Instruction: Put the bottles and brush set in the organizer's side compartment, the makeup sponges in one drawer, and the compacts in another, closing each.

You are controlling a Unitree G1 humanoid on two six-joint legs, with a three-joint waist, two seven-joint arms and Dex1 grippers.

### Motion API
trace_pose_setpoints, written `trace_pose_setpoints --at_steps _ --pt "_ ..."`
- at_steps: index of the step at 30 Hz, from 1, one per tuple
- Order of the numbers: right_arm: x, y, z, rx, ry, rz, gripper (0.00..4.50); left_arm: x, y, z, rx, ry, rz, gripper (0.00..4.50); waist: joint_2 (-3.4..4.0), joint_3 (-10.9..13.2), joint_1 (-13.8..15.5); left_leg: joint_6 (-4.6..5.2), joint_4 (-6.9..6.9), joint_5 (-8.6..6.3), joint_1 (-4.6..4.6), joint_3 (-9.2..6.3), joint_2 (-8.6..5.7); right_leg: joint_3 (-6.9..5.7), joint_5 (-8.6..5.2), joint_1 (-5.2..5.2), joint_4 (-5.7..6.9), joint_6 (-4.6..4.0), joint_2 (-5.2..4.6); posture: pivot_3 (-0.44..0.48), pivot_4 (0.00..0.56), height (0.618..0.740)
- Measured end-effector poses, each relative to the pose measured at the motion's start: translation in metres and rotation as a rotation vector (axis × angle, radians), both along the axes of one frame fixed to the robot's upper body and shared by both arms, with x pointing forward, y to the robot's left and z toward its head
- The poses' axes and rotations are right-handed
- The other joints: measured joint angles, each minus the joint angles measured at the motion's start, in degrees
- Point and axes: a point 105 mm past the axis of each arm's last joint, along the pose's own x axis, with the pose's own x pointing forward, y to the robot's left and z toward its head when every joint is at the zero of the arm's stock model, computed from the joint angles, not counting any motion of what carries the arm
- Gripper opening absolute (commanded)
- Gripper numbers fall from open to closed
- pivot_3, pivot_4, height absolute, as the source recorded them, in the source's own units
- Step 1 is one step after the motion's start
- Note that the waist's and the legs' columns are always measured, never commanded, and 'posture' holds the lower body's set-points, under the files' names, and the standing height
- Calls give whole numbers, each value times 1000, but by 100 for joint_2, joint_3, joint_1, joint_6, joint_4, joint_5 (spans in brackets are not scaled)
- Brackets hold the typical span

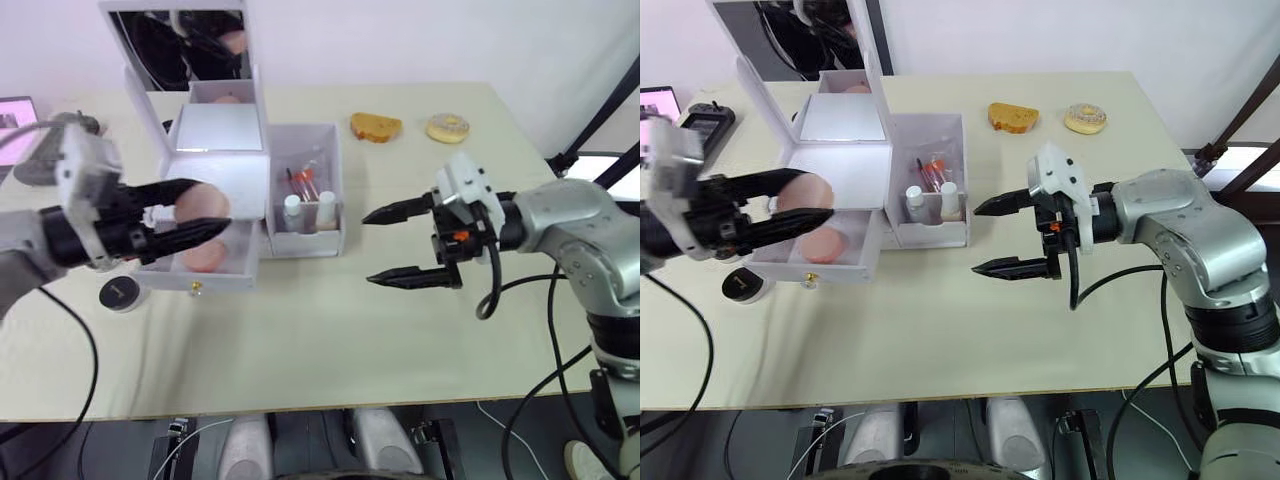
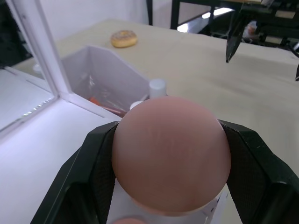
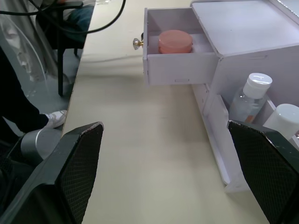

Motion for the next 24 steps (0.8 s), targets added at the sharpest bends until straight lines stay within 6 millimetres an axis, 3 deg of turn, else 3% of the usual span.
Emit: trace_pose_setpoints --at_steps 9,24 --pt "-5 -5 1 8 -2 -52 4500 19 -11 -25 55 27 -71 2664 -1 -1 5 0 9 0 -1 -2 -1 0 0 8 0 0 -1 0 150 740" --pt "-6 -8 2 4 -4 -73 4500 19 -9 -45 114 57 -100 2664 -1 -1 7 0 11 1 -1 -5 -1 0 -1 9 2 3 -1 0 150 740"
